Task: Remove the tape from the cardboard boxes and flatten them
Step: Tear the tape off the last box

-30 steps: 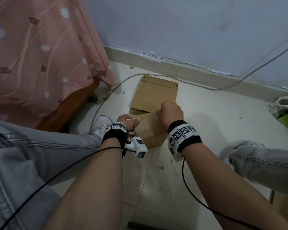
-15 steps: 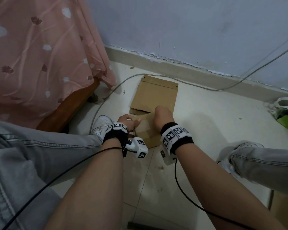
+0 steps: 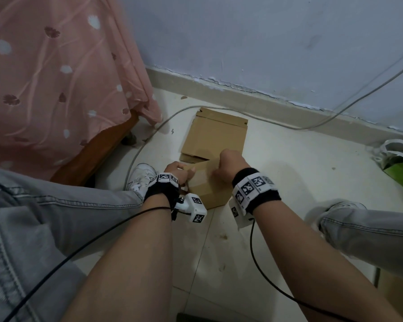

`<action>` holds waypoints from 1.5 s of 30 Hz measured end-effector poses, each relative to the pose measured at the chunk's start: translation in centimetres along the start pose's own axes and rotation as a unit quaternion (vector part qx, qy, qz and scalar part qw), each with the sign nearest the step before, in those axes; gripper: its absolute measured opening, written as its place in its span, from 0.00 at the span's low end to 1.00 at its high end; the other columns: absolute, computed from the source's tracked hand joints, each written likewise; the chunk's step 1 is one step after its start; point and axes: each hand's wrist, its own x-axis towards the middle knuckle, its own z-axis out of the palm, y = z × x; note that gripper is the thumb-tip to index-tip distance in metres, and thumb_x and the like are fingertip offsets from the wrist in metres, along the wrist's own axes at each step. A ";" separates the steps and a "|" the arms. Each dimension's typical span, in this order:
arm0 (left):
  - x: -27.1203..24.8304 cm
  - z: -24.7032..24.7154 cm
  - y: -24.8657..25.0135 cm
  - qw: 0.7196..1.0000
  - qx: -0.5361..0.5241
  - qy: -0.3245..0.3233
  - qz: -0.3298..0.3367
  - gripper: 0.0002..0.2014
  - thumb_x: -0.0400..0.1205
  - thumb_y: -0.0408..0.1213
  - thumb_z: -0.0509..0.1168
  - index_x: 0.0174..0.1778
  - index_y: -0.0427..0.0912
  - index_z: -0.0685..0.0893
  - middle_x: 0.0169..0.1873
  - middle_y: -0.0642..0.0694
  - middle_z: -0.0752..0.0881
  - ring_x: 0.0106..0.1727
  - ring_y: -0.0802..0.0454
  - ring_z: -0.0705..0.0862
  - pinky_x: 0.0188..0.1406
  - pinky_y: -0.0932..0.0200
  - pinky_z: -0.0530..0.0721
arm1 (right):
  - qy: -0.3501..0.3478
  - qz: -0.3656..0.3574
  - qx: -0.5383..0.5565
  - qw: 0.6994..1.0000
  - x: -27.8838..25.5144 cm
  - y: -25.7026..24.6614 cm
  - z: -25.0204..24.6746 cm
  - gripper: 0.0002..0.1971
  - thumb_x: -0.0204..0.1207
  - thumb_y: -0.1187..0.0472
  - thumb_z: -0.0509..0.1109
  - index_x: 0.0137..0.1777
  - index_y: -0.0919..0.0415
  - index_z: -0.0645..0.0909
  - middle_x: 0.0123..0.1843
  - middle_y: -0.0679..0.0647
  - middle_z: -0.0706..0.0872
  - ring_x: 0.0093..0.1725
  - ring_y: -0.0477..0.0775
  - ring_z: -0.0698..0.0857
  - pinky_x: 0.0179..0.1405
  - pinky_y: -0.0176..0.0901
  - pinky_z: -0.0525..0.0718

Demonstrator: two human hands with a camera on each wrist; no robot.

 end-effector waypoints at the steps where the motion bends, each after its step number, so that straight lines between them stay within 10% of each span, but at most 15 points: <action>1: -0.3 0.0 0.1 1.000 -0.002 0.000 0.001 0.31 0.56 0.58 0.74 0.54 0.50 0.81 0.55 0.40 0.87 0.51 0.37 0.89 0.52 0.37 0.89 | 0.015 -0.001 -0.010 1.000 -0.1 -0.3 0.5 0.07 0.78 0.63 0.72 0.46 0.62 0.74 0.49 0.59 0.80 0.51 0.61 0.83 0.47 0.47 0.82; 14: 0.0 -0.1 0.1 1.000 0.002 -0.005 -0.004 0.31 0.57 0.58 0.74 0.54 0.49 0.81 0.56 0.40 0.86 0.54 0.37 0.87 0.54 0.37 0.88 | -0.035 0.027 -0.009 0.999 -0.1 -0.7 0.9 0.11 0.84 0.69 0.59 0.61 0.70 0.79 0.62 0.65 0.82 0.60 0.64 0.83 0.55 0.47 0.80; 22: -1.2 -0.3 0.9 1.000 0.022 0.018 0.000 0.18 0.78 0.47 0.74 0.58 0.42 0.81 0.52 0.39 0.88 0.52 0.40 0.87 0.57 0.43 0.87 | -0.048 0.045 -0.032 0.997 0.0 1.1 -0.9 0.11 0.84 0.69 0.59 0.60 0.70 0.79 0.62 0.65 0.83 0.61 0.62 0.82 0.52 0.44 0.79; 27: -1.4 -0.4 0.9 0.999 0.034 0.020 -0.001 0.16 0.77 0.47 0.75 0.55 0.45 0.81 0.55 0.39 0.87 0.56 0.37 0.86 0.59 0.38 0.87 | 0.006 0.055 0.030 0.998 0.8 2.5 -3.3 0.07 0.82 0.66 0.65 0.42 0.66 0.76 0.49 0.62 0.86 0.48 0.60 0.87 0.49 0.49 0.88; 32: -1.6 -0.3 0.8 1.000 0.021 0.007 -0.001 0.23 0.71 0.51 0.76 0.57 0.46 0.82 0.58 0.39 0.86 0.57 0.36 0.86 0.59 0.37 0.86 | -0.043 0.000 -0.026 0.999 -0.2 0.6 -0.8 0.13 0.81 0.52 0.69 0.52 0.64 0.79 0.47 0.58 0.80 0.47 0.58 0.82 0.44 0.45 0.80; 45: -1.4 -0.2 0.8 1.000 0.007 -0.001 0.002 0.22 0.62 0.55 0.75 0.48 0.50 0.81 0.55 0.39 0.87 0.55 0.36 0.88 0.56 0.36 0.87 | -0.072 0.026 0.062 0.995 0.8 3.1 -1.0 0.10 0.81 0.64 0.61 0.49 0.63 0.85 0.49 0.59 0.85 0.46 0.57 0.82 0.42 0.44 0.78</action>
